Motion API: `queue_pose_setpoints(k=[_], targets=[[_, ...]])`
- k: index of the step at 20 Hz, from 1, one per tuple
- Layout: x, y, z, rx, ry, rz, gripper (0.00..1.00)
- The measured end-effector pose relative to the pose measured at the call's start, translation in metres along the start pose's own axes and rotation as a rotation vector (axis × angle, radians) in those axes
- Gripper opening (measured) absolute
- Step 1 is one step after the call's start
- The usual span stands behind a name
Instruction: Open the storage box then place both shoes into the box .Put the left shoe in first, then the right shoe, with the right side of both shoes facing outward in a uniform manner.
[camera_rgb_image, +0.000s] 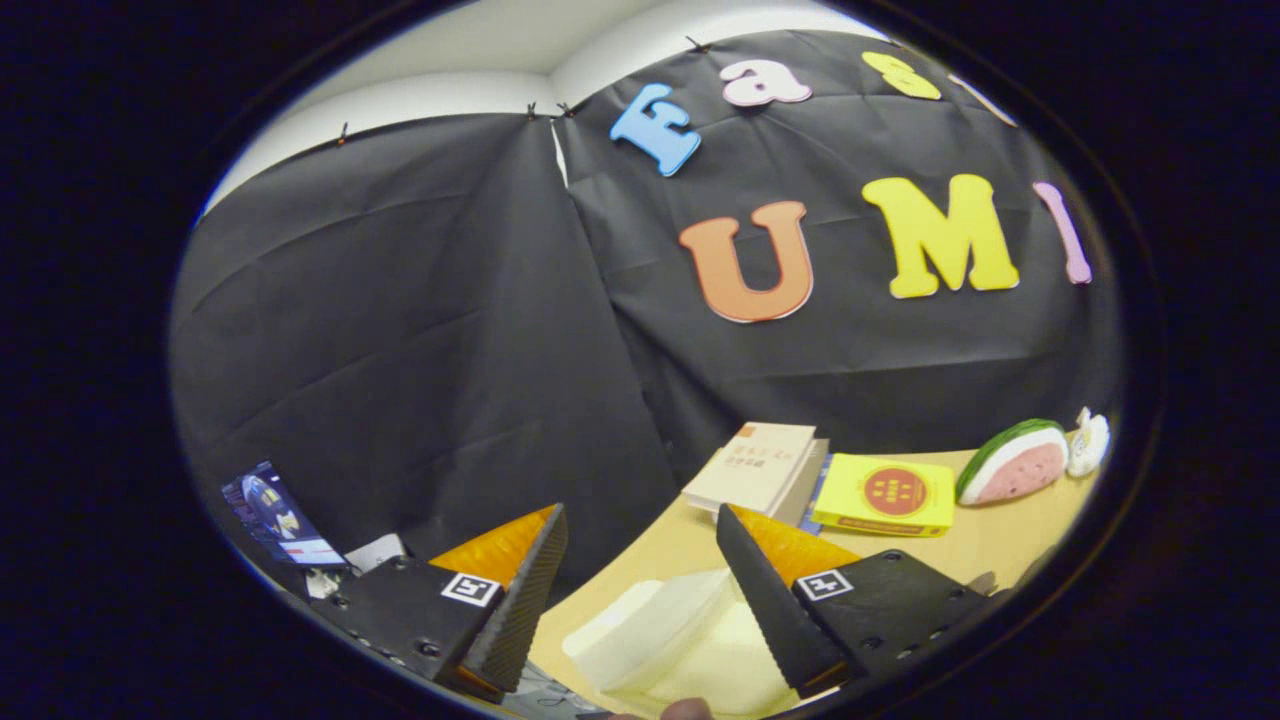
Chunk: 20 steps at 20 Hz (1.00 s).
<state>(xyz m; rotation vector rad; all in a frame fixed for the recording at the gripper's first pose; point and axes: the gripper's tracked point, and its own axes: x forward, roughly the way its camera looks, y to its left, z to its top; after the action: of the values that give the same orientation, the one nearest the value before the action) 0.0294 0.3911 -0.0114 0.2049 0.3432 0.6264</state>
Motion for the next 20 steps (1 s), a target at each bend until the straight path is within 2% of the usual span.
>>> queue_pose_setpoints(k=[3, 10, 16, 20], targets=[[-0.030, -0.049, 0.006, -0.044, -0.044, -0.107, 0.96], [-0.125, -0.205, -0.006, -0.089, -0.080, -0.349, 0.95], [-0.167, -0.318, -0.090, -0.049, 0.055, -0.459, 0.96], [-0.163, -0.358, -0.171, 0.035, 0.194, -0.476, 0.96]])
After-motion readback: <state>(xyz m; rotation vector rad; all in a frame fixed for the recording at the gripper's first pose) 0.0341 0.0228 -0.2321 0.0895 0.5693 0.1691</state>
